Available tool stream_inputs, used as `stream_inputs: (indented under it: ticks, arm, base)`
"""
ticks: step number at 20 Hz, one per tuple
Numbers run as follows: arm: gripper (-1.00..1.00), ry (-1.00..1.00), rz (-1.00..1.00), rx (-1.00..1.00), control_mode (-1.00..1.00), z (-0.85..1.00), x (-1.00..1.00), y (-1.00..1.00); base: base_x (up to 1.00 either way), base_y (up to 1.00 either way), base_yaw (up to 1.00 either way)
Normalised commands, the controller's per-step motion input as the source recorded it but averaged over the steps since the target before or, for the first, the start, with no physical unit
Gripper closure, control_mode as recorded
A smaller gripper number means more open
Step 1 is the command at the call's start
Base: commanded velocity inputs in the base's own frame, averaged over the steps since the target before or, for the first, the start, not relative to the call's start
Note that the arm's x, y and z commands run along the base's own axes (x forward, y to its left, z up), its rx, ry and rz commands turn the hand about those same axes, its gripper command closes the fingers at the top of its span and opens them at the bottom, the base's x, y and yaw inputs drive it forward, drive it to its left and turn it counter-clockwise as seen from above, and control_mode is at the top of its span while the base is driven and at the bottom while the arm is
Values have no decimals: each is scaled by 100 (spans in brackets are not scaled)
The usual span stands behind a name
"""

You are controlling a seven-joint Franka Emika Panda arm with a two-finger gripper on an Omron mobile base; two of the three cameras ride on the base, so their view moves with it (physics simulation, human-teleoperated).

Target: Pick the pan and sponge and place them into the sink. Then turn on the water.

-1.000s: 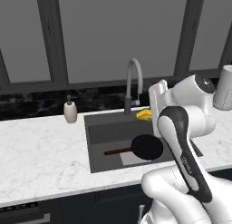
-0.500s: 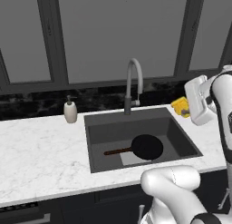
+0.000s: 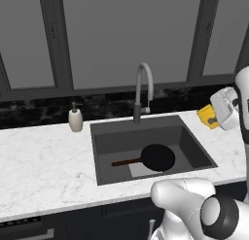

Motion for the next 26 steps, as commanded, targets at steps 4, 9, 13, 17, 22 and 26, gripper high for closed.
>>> stream_inputs:
  ticks: [4, 9, 13, 17, 22, 26]
  arm:
    - [100, 5, 0, 0, -100, -66, 49, -3]
    - [100, 0, 0, 0, -100, -64, 23, 0]
    - [100, 0, 1, 0, -100, -61, 11, 0]
    - [100, 0, 2, 0, -100, -67, 31, 0]
    - [100, 0, 2, 0, -100, -59, 34, 0]
    - [100, 0, 1, 0, -100, -54, 36, 0]
  base:
    - [0, 0, 0]
    - [0, 0, 0]
    - [0, 0, 0]
    - [0, 0, 0]
    - [0, 0, 0]
    - [0, 0, 0]
